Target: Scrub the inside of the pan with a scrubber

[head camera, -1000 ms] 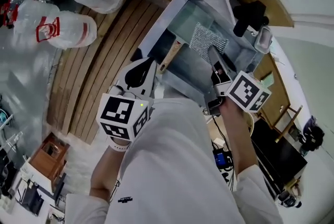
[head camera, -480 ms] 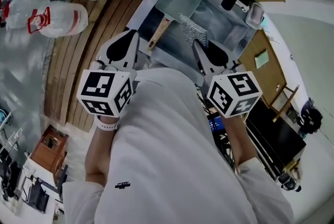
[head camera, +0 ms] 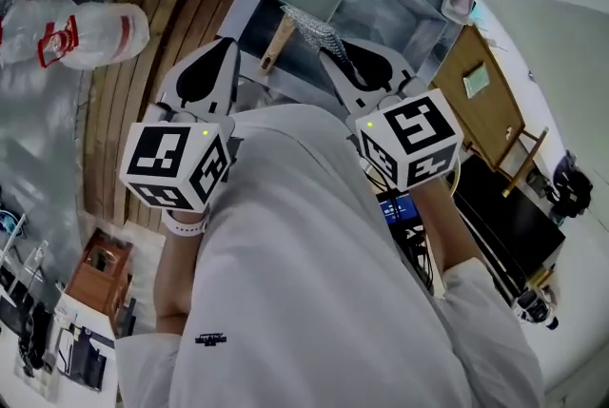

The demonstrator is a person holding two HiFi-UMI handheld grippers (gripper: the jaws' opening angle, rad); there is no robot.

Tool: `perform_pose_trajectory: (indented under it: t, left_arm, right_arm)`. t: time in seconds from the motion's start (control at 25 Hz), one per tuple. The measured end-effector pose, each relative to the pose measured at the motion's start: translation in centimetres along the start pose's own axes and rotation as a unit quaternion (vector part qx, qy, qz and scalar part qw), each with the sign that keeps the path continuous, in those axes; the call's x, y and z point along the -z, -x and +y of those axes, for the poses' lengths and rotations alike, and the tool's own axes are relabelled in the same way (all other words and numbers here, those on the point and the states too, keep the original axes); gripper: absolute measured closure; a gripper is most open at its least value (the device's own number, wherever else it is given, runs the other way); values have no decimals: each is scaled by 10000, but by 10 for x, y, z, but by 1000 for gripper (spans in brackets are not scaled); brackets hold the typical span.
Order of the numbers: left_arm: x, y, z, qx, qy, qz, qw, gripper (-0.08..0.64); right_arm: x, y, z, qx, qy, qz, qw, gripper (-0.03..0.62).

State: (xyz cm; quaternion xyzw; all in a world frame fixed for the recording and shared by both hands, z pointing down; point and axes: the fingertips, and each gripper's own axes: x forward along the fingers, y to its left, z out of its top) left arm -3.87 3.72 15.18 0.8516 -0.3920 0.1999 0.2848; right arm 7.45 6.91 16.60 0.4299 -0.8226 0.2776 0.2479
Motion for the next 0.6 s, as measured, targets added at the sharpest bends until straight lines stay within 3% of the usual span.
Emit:
perform_pose_trajectory:
  t: [0.2,0.6]
  left_arm:
    - [10,2,1,40,-20,125,9999,555]
    - [15,3,-10,154,-16,143,9998,555]
  right_arm:
    - [5,-10,1,32,218,40,9997,534]
    - [6,-5,2,72,-138,-163,9997,534]
